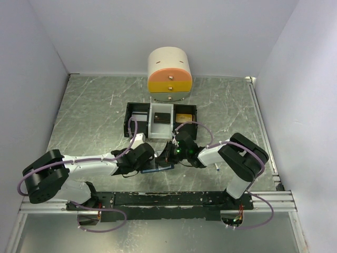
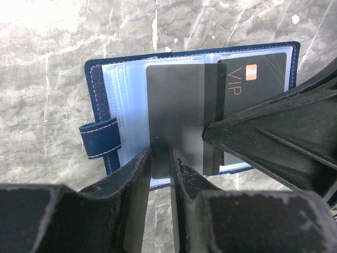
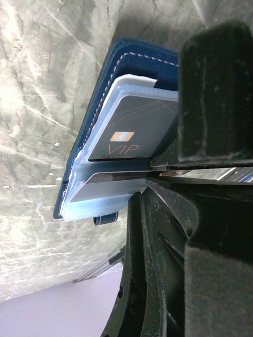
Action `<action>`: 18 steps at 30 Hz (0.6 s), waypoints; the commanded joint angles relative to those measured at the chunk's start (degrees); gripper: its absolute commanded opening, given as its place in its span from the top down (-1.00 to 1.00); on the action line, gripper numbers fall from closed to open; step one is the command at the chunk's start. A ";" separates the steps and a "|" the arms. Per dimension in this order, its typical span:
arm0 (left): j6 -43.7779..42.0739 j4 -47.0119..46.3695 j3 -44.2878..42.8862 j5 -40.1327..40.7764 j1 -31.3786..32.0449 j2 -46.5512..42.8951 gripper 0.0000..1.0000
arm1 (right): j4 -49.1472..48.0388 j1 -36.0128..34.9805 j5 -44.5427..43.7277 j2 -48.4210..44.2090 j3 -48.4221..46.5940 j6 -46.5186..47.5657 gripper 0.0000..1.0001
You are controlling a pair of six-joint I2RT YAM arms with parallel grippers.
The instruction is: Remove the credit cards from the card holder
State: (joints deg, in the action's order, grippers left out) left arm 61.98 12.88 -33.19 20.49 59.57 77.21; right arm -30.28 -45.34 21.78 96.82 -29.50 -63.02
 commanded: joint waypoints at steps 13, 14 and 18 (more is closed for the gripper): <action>-0.03 2.75 1.02 0.66 0.12 0.29 0.36 | 4.08 2.17 -1.84 -4.21 1.54 2.28 1.00; -0.20 2.59 1.02 0.63 0.13 0.31 0.36 | 4.15 2.30 -1.93 -4.41 1.90 2.23 1.00; -0.93 2.32 0.36 0.30 0.15 1.09 0.37 | 3.45 2.45 -1.54 -4.64 2.16 2.22 0.98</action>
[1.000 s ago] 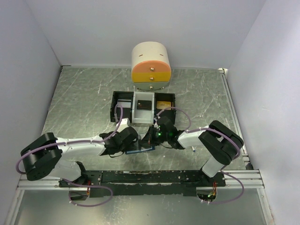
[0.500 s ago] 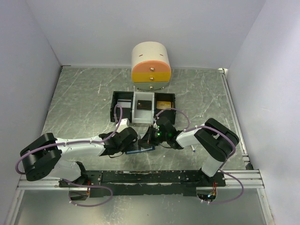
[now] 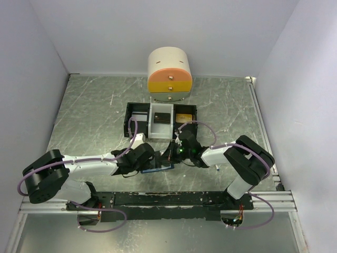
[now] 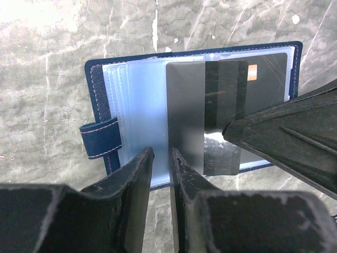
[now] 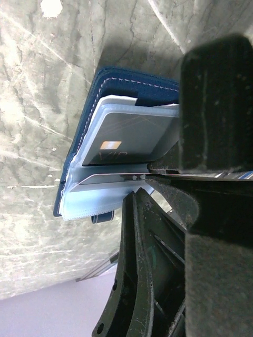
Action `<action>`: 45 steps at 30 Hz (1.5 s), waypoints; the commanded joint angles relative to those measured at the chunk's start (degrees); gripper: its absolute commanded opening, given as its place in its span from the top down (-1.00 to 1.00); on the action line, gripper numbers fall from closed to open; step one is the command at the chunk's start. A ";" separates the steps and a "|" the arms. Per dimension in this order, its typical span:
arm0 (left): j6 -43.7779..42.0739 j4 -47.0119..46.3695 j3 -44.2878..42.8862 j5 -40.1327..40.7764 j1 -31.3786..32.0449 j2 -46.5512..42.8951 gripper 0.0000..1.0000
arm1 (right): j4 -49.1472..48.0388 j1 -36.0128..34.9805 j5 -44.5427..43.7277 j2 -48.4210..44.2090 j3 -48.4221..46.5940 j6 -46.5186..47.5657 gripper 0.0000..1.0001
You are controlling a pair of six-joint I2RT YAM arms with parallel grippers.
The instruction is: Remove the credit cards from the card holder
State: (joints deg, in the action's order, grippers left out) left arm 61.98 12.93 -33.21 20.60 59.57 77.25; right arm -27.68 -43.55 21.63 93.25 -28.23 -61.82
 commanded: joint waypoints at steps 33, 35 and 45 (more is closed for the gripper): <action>-0.71 2.28 0.05 -0.91 0.11 2.80 0.40 | 0.30 0.63 -1.32 0.34 -1.30 2.26 1.00; -0.66 2.09 0.32 -0.92 0.11 2.29 0.40 | 1.71 0.85 -1.30 -0.77 -1.26 3.11 1.00; -0.97 1.93 0.56 -1.04 0.11 -1.04 0.34 | 2.12 0.89 -1.28 -6.22 -0.04 6.24 1.00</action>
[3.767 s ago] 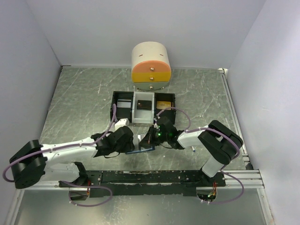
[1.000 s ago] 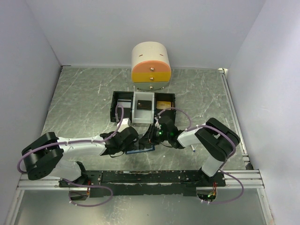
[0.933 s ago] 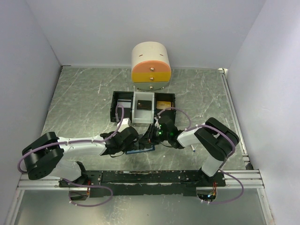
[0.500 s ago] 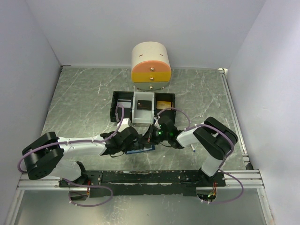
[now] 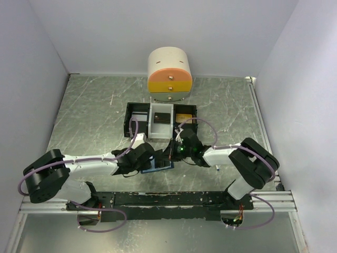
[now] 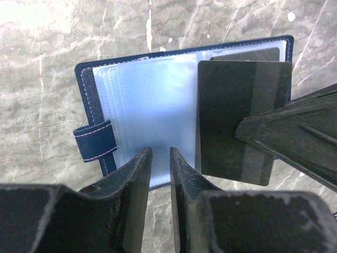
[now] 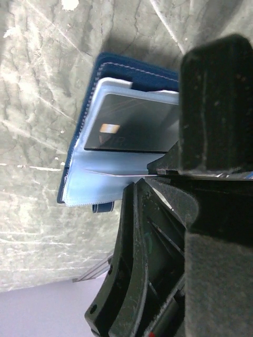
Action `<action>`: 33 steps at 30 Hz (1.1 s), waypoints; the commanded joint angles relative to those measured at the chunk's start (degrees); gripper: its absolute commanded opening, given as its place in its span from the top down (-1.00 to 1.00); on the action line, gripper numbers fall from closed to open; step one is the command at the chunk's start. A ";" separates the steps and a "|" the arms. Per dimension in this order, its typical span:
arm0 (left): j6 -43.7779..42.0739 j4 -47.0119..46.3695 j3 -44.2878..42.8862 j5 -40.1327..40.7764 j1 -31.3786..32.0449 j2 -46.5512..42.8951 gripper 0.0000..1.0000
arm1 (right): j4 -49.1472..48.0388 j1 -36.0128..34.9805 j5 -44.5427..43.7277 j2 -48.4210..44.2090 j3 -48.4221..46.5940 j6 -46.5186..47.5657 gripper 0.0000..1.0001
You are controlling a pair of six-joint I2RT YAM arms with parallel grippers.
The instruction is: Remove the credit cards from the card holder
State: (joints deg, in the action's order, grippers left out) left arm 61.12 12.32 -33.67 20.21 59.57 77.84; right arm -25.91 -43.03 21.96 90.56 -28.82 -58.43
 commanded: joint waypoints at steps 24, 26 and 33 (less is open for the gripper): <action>-20.31 15.17 -9.55 -8.20 -16.52 -15.73 -0.75 | -1.21 -4.44 -11.67 -19.30 1.07 22.79 1.00; -23.22 17.45 -11.91 -10.52 -20.84 -14.75 -0.75 | -1.01 -5.62 -14.12 -20.71 0.93 26.58 1.00; -33.40 24.71 -19.04 -12.20 -33.00 -15.41 -0.82 | -4.77 -8.29 -16.83 -24.83 2.33 38.03 1.00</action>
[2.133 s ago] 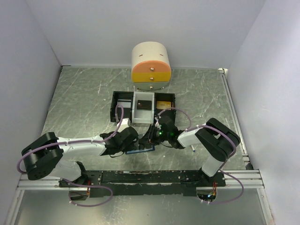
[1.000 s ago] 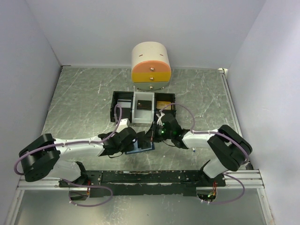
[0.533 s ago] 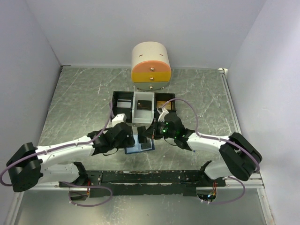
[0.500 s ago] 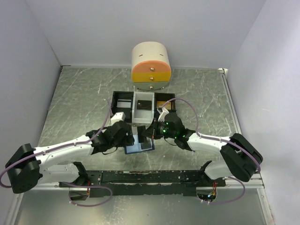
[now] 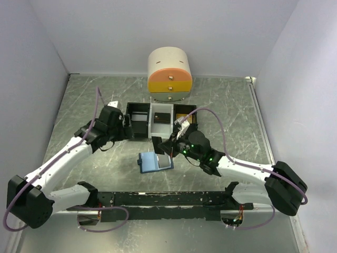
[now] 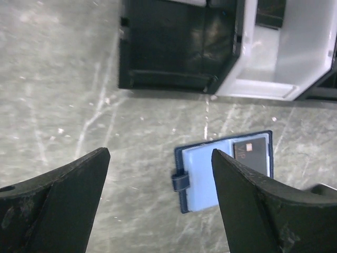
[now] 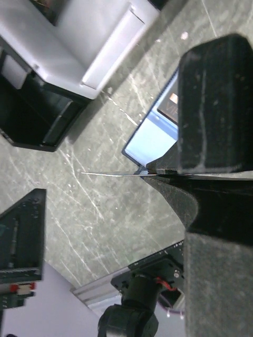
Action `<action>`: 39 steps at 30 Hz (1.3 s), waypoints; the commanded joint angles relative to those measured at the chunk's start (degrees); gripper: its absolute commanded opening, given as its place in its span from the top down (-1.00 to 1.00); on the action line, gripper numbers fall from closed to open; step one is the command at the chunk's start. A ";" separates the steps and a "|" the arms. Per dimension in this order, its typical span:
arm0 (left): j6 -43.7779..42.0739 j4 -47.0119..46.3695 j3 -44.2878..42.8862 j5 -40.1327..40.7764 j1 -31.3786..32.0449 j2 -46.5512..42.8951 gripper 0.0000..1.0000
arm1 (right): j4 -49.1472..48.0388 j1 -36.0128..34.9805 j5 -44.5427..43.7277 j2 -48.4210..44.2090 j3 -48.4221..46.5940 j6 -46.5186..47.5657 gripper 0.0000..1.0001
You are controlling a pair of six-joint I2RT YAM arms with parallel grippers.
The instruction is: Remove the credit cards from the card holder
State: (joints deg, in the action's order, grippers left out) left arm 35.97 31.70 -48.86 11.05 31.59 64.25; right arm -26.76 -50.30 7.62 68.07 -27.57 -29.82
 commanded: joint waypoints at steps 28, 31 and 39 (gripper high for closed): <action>-12.19 2.57 2.56 3.06 -21.93 -16.85 -0.99 | 19.06 -1.15 -14.97 7.56 -21.36 44.96 1.00; -12.36 2.34 2.77 2.85 -21.91 -17.18 -1.00 | 20.62 -0.63 -15.69 9.35 -24.23 46.86 1.00; -12.93 2.06 2.98 1.18 -21.93 -17.15 -0.96 | 23.74 1.65 -11.86 14.82 -31.51 50.54 1.00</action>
State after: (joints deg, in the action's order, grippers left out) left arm 24.27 34.57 -46.00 13.63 9.96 47.72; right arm -6.02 -49.65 -5.98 80.55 -54.83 17.72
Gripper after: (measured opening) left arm 0.987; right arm 0.007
